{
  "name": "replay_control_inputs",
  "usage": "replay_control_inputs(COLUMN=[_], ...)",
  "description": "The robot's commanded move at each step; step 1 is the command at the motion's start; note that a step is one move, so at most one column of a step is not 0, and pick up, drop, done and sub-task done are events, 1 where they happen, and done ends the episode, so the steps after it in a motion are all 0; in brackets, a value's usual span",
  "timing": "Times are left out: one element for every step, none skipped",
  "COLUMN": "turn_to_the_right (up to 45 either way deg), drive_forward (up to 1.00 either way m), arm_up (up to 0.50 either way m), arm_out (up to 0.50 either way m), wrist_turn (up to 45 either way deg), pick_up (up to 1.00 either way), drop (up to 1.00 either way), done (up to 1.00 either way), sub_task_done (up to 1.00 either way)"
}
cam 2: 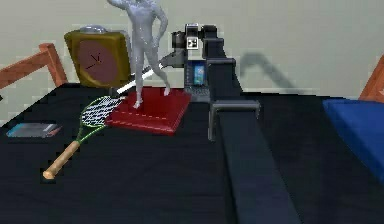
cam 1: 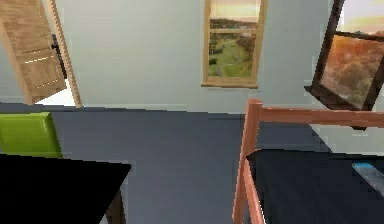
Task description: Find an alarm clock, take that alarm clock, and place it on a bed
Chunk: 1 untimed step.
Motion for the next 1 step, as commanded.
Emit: replay_control_inputs(turn_to_the_right=[0.0], drive_forward=[0.00], arm_up=[0.00], arm_out=[0.00], wrist_turn=[45.0], pick_up=[0.00], drop=[0.00], done=[0.00], sub_task_done=[0.00])
